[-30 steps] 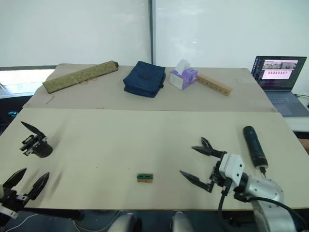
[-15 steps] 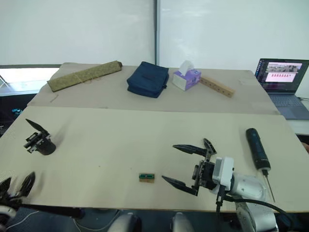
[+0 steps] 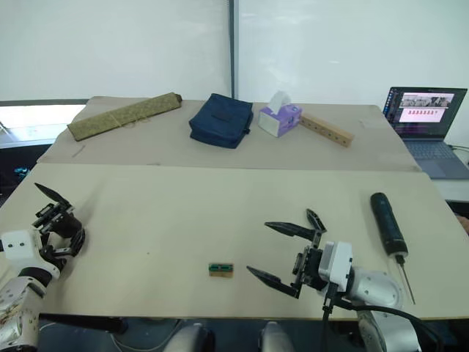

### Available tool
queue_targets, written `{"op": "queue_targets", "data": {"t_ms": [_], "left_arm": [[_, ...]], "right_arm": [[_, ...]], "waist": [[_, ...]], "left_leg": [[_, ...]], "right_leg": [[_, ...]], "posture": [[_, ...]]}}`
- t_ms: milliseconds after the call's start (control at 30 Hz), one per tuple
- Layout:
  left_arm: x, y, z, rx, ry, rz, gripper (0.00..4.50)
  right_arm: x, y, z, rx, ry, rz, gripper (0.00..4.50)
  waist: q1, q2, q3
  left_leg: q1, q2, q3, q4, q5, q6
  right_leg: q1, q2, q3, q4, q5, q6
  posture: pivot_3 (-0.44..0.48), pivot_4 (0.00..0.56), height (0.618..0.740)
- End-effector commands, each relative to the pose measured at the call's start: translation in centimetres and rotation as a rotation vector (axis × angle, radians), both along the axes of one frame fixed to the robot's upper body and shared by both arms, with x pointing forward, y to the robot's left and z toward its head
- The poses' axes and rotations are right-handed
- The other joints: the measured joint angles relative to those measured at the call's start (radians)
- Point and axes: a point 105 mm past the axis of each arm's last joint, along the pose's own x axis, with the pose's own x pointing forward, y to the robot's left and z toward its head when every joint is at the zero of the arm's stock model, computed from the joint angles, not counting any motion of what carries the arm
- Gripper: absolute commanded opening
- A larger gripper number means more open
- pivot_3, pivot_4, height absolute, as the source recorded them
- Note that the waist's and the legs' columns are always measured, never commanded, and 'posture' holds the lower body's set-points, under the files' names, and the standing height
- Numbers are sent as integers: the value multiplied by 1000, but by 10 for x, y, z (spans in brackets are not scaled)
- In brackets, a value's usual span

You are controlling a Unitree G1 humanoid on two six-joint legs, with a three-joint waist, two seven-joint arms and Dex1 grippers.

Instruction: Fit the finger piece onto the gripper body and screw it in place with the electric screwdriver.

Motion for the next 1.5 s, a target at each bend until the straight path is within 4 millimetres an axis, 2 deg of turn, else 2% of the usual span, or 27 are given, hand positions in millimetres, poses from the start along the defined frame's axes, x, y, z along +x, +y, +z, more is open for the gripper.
{"op": "queue_targets", "data": {"t_ms": [33,233,333,433,567,767,900,967,1033,1133,1367,1500], "left_arm": [[9,0,-2,16,2,-5,4500],[19,-3,-2,1,-24,-43,4500],[19,-7,-5,-6,-32,-60,3706],[19,-14,2,-12,-104,-90,2375],[24,-48,34,-18,-291,-254,2342],[35,-138,62,21,-360,-620,2342],[36,-194,54,64,-276,-869,2342],[34,-217,46,93,-237,-984,2342],[33,-230,39,118,-213,-1053,2342],[33,-264,25,205,-191,-1208,2342],[38,-294,15,148,-135,-1288,2342],[38,-293,3,135,-70,-1296,2342]], "right_arm": [[-3,-2,9,-1,-61,-19,4465],[-3,-4,6,-12,-55,-46,4465],[-4,-4,4,-17,-50,-50,4500],[-3,-6,3,-22,-47,-58,4500],[-4,-10,2,-35,-43,-72,4500],[-14,-25,-3,-79,-13,-88,4500],[-20,-35,-7,-109,7,-109,4500],[-23,-39,-9,-119,18,-117,4500],[-23,-42,-10,-121,22,-131,4500],[-23,-50,-14,-156,27,-159,4500],[-25,-52,-13,-162,21,-183,4500],[-26,-52,-13,-160,16,-193,4500]], "waist": [[4,2,-1],[8,6,-3],[9,7,-4],[8,7,-4],[11,6,-4],[13,-2,-1],[4,-1,-1],[1,0,-1],[-5,0,-1],[-1,1,-1],[1,1,0],[-1,1,-1]], "left_leg": [[0,0,0,0,0,0],[0,-1,0,0,0,0],[0,-1,0,0,0,0],[0,-1,0,0,0,0],[-2,-2,0,0,0,0],[-6,-3,0,0,0,0],[-5,-2,0,0,0,0],[-5,-2,1,0,0,0],[-4,-2,1,0,0,0],[-4,-1,2,0,0,0],[-4,-1,1,0,0,1],[-4,-1,1,0,0,1]], "right_leg": [[0,0,0,0,0,0],[0,-1,0,0,0,0],[0,-1,0,0,0,0],[0,-1,0,0,0,0],[0,-3,0,-2,1,1],[-1,-7,-1,-4,2,2],[-1,-6,0,-4,2,3],[-1,-4,0,-3,2,3],[-1,-2,1,-3,2,2],[-1,0,1,-3,2,2],[-1,3,2,-3,2,3],[-1,4,2,-3,2,3]], "posture": [[0,150,740],[0,150,740],[0,150,740],[0,150,740],[0,150,740],[0,150,740],[0,150,740],[0,150,740],[0,150,740],[0,150,740],[0,150,740],[0,150,740]]}}
